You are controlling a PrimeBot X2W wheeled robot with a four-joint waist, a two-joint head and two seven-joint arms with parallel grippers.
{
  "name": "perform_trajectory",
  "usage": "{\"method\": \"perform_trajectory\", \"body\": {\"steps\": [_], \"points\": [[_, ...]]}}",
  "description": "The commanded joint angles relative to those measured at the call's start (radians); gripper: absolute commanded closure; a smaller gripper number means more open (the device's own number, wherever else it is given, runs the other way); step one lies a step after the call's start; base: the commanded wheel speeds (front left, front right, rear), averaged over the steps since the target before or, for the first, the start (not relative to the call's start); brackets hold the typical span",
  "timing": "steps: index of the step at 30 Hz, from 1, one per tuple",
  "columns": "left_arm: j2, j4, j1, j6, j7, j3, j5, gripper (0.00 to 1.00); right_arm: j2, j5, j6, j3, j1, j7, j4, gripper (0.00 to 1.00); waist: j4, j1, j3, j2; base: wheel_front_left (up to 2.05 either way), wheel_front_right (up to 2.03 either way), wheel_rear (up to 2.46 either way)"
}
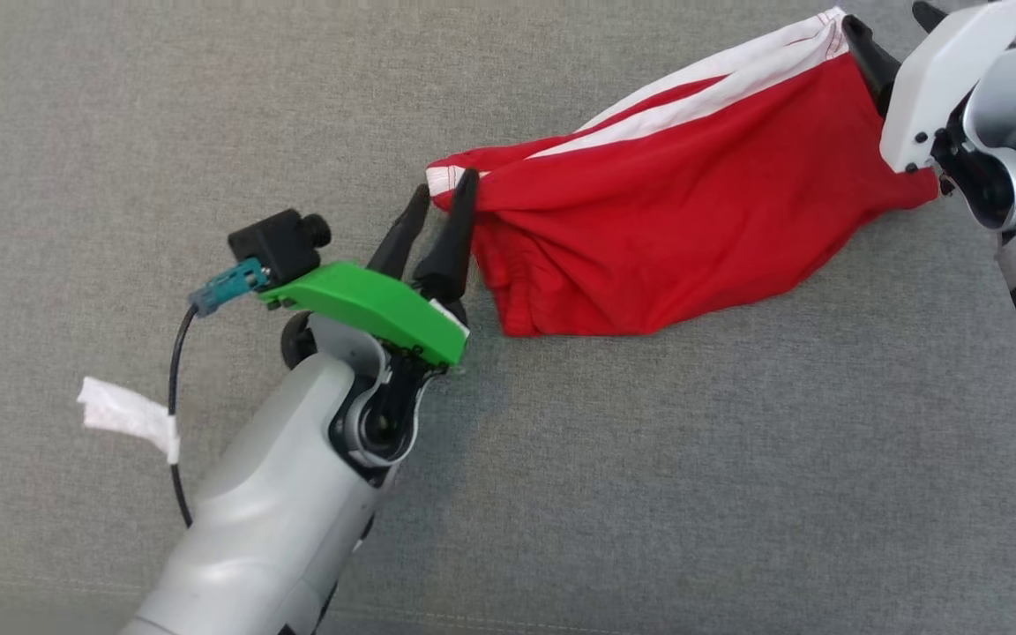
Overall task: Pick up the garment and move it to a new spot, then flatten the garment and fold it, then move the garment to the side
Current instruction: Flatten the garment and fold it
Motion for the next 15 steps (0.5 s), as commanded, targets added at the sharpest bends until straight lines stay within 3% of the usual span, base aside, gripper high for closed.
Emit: {"method": "perform_trajectory", "body": {"steps": [1, 5, 8, 15], "points": [[0.029, -0.003, 0.031, -0.010, -0.022, 0.004, 0.032, 0.00, -0.004, 0.019, -0.001, 0.002, 0.028, -0.010, 0.009, 0.00, -0.007, 0.0000, -0.038, 0.0000, 0.00, 0.00, 0.00], [0.080, -0.043, 0.097, -0.025, -0.053, 0.047, 0.137, 0.00, -0.018, 0.060, -0.001, 0.006, 0.074, -0.021, 0.013, 0.00, -0.013, 0.0000, -0.081, 0.0000, 0.00, 0.00, 0.00], [0.095, -0.124, 0.170, -0.021, -0.054, 0.167, 0.283, 0.00, -0.029, 0.087, -0.001, -0.005, 0.109, -0.028, 0.011, 0.00, -0.015, 0.0000, -0.100, 0.0000, 0.00, 0.00, 0.00], [0.056, -0.300, 0.351, -0.046, -0.053, 0.372, 0.668, 0.00, -0.045, 0.117, -0.001, -0.030, 0.166, -0.031, 0.014, 0.00, -0.009, 0.0000, -0.103, 0.0000, 0.00, 0.00, 0.00]]}}
